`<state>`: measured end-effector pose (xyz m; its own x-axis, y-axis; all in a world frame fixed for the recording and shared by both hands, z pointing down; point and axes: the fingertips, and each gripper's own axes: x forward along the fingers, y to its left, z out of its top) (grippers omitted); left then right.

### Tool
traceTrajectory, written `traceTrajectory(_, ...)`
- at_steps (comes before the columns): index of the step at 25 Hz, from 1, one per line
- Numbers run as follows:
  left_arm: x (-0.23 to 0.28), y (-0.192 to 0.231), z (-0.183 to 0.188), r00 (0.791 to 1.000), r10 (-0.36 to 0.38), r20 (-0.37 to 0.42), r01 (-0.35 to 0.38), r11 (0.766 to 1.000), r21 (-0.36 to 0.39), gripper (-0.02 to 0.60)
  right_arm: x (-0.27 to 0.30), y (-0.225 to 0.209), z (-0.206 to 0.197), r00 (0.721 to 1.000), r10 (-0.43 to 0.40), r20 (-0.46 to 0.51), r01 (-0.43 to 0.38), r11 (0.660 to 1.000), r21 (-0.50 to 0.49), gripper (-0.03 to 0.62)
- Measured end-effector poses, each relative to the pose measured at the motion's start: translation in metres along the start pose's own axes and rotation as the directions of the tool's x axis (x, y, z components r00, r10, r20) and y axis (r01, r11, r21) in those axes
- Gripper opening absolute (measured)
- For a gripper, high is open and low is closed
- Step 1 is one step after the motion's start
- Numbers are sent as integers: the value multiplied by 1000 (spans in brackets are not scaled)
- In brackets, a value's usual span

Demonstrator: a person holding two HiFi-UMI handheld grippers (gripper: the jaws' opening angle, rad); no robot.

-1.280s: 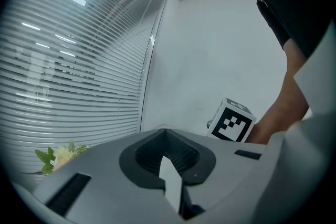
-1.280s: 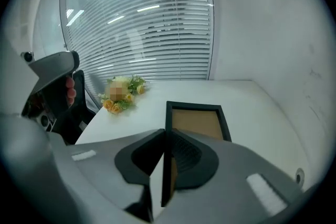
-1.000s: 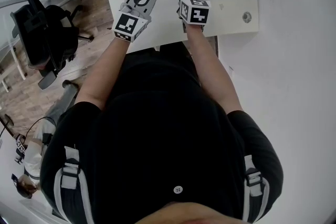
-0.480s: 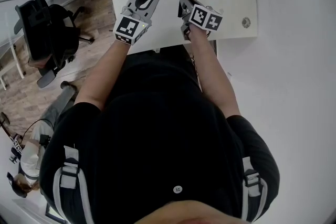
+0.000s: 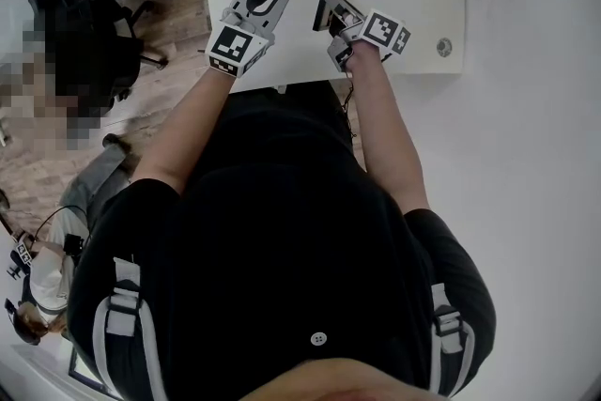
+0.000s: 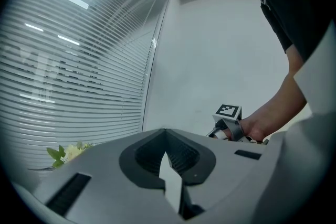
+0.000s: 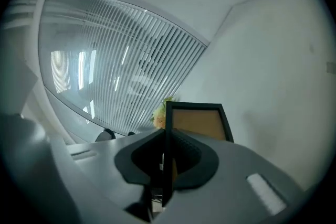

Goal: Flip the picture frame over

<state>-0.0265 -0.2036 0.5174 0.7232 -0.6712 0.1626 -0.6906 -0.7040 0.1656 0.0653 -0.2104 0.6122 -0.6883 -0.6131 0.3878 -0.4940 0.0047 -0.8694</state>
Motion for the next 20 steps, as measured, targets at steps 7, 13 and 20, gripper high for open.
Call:
traceTrajectory(7, -2, 11, -13, 1000, 10, -2, -10, 1000, -19, 3, 21, 5, -19, 987, 139, -85, -130, 987, 96, 51)
traceTrajectory(13, -3, 14, -17, 1000, 16, -5, -16, 999, -27, 3, 30, 8, -32, 968, 209, -138, -188, 970, 152, 51)
traceTrajectory(20, -4, 18, -21, 1000, 20, -14, -20, 999, -30, 3, 35, 8, -42, 940, 289, -179, -255, 948, 190, 51)
